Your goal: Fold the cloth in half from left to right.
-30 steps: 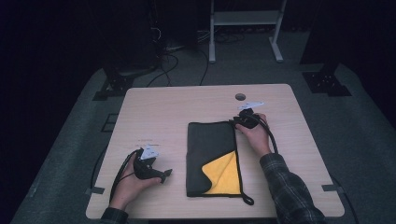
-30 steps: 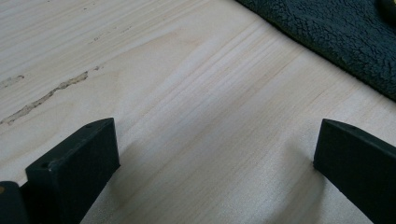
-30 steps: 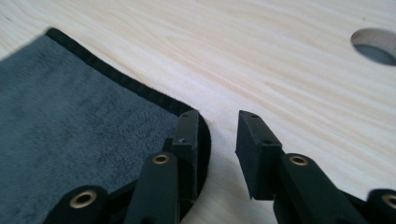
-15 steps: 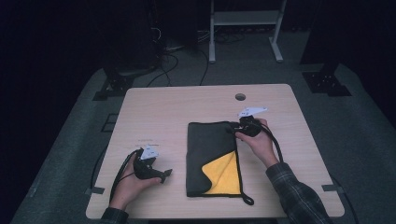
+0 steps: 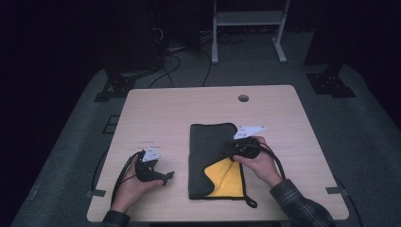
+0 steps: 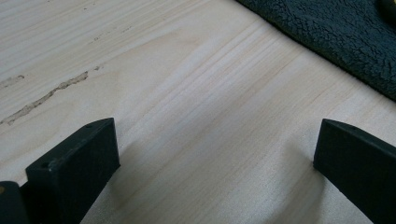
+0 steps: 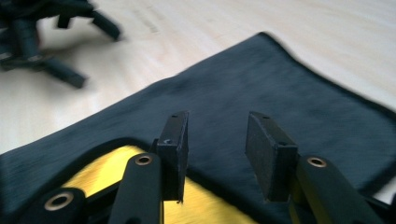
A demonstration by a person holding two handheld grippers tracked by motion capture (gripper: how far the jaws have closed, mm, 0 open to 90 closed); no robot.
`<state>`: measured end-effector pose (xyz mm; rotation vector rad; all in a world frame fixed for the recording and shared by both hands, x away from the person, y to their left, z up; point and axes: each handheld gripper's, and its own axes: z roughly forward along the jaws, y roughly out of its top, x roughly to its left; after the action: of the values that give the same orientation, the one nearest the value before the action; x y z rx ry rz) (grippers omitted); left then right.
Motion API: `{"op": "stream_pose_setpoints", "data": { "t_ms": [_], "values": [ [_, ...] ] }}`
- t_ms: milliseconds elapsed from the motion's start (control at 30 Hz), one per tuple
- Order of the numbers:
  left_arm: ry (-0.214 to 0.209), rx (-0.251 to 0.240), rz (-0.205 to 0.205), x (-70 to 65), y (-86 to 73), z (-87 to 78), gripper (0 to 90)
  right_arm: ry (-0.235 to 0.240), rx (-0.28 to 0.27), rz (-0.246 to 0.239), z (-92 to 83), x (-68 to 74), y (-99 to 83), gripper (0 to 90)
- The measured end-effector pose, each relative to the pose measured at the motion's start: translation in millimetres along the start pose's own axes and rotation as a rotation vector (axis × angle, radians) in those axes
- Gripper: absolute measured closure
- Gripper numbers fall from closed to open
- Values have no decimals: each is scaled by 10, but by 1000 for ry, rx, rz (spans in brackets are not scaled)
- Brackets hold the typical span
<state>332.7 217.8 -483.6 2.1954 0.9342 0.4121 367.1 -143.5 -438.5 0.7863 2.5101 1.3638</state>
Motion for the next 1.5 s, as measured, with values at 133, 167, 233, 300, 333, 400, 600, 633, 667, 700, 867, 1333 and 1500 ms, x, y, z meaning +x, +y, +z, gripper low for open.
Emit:
{"op": "stream_pose_setpoints", "data": {
  "t_ms": [133, 167, 233, 300, 333, 400, 600, 633, 667, 700, 867, 1333, 1500],
  "values": [
    [0, 0, 0, 0, 0, 0, 0, 37, 23, -24, 51, 165, -49, 560],
    [0, 0, 0, 0, 0, 0, 0, 47, 29, -24, 72, 202, -58, 558],
    [1, -1, -1, -1, 0, 1, 0, 64, 36, -33, 127, 257, -63, 550],
    [1, -1, -2, -1, 0, 1, 0, 80, 43, -38, 192, 302, -53, 545],
    [1, 0, -1, -1, 0, 1, 0, 89, 44, -39, 226, 319, -46, 544],
    [1, 0, -1, -1, 0, 1, 0, 101, 49, -40, 306, 357, -31, 537],
    [1, 0, -1, -1, 0, 0, 0, 124, 71, -46, 494, 431, -24, 484],
    [1, 0, -1, -1, 0, 1, 0, 126, 76, -50, 518, 437, -31, 474],
    [1, 0, -1, -1, 0, 0, 0, 129, 85, -51, 550, 447, -43, 464],
    [1, 0, -1, -1, 0, 1, 0, 128, 104, -59, 585, 460, -59, 461],
    [1, 0, -1, -1, 0, 1, 0, 105, 125, -86, 629, 496, -91, 522],
    [0, -1, -2, -2, 0, 1, 0, 117, 67, -67, 417, 507, -51, 834],
    [1, 0, -1, -1, 0, 0, 0, 128, 46, -30, 261, 462, -58, 838]
  ]
}}
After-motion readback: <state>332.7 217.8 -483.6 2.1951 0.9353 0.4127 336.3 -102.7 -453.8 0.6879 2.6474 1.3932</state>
